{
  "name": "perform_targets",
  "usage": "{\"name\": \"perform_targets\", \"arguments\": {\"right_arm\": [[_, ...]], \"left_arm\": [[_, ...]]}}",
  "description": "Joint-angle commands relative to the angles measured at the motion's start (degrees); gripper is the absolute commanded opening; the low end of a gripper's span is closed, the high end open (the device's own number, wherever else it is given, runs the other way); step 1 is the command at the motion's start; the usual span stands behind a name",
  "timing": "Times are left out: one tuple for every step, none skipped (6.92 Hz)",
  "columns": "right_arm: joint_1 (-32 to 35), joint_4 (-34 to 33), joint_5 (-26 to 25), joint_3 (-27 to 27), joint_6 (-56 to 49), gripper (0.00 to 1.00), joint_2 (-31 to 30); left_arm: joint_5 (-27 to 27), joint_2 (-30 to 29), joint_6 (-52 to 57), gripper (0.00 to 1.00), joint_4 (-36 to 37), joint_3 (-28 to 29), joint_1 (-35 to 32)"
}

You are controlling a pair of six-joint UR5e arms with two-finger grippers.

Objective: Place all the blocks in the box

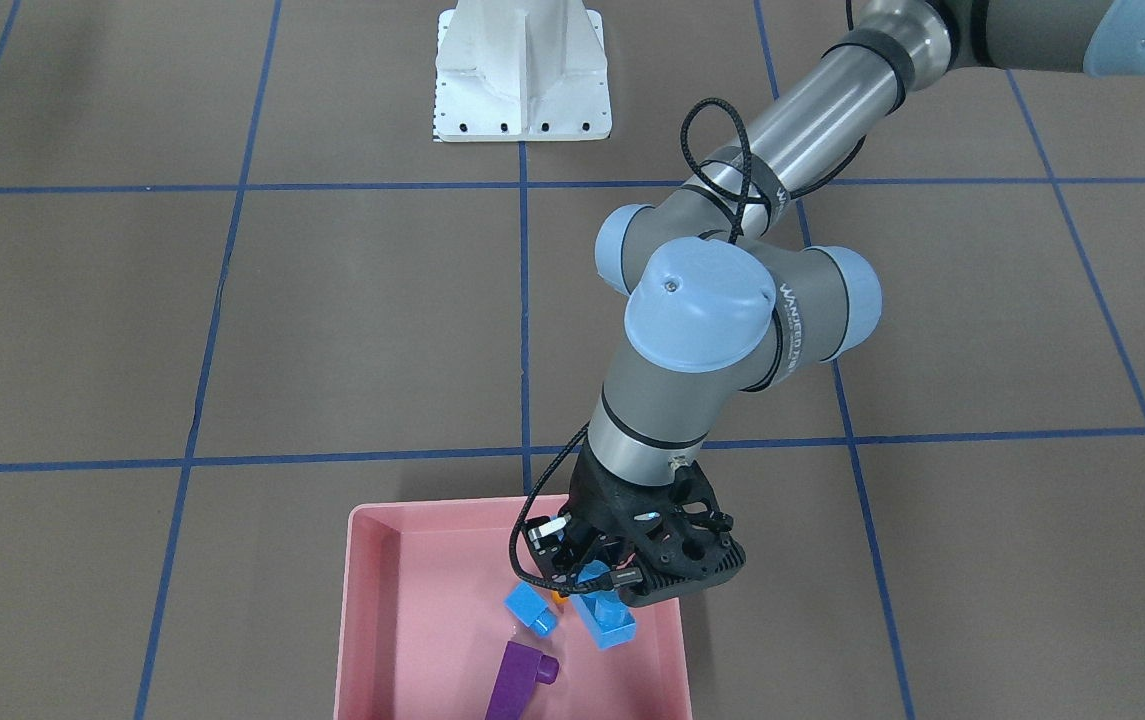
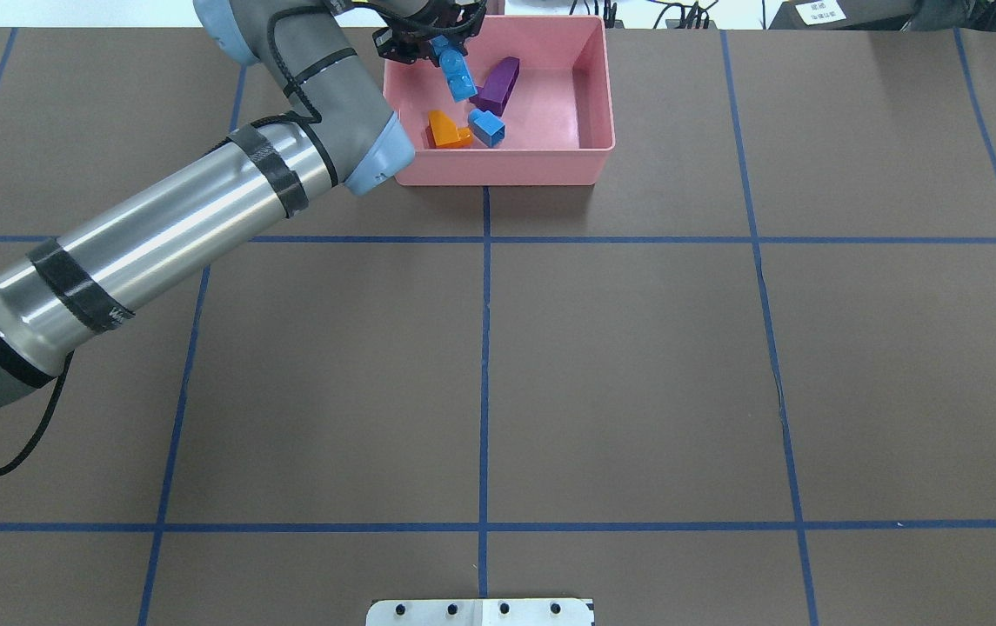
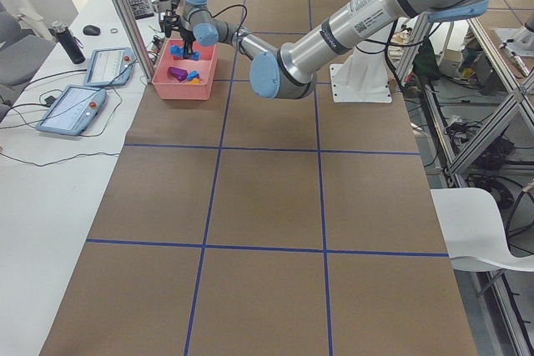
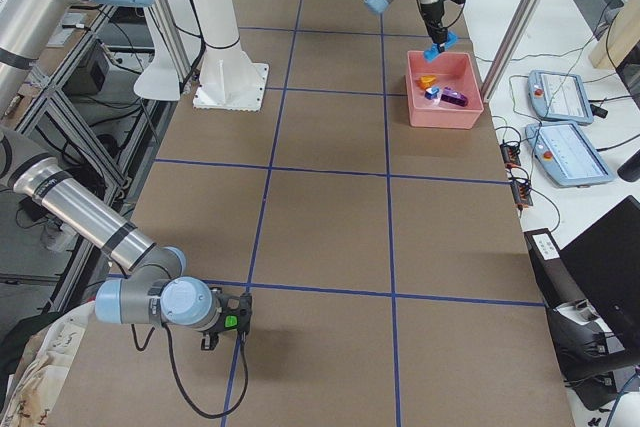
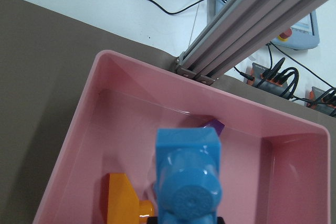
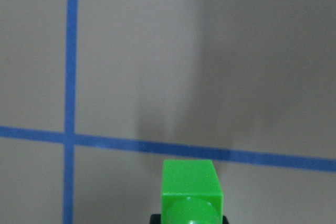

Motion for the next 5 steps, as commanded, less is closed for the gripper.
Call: {"name": "perform_targets", "arguments": {"right_arm": [[0.4, -13.2, 1.3, 11.1, 9.7, 0.0, 11.1], [-0.9, -20.4, 3.1, 11.3, 15.0, 0.0, 21.1], [-4.3, -24.9, 3.3, 11.0, 21.1, 0.0, 30.4], [-9.9, -27.0, 2.9, 10.2, 32.0, 0.0, 40.2], [-15.3, -27.1, 2.1, 6.5, 41.0, 0.0, 49.6]], "left_arm": [[0.9, 0.0, 0.7, 1.0, -1.6, 0.6, 0.4], [-2.9, 1.2, 0.8, 1.0, 1.0, -3.8, -0.2], [-10.3, 4.1, 1.3, 1.0, 5.9, -8.6, -2.8], [-14.3, 10.1, 3.3, 1.0, 7.6, -15.5, -6.1], [-17.1, 18.5, 7.8, 1.0, 7.6, -22.5, -8.4]]}}
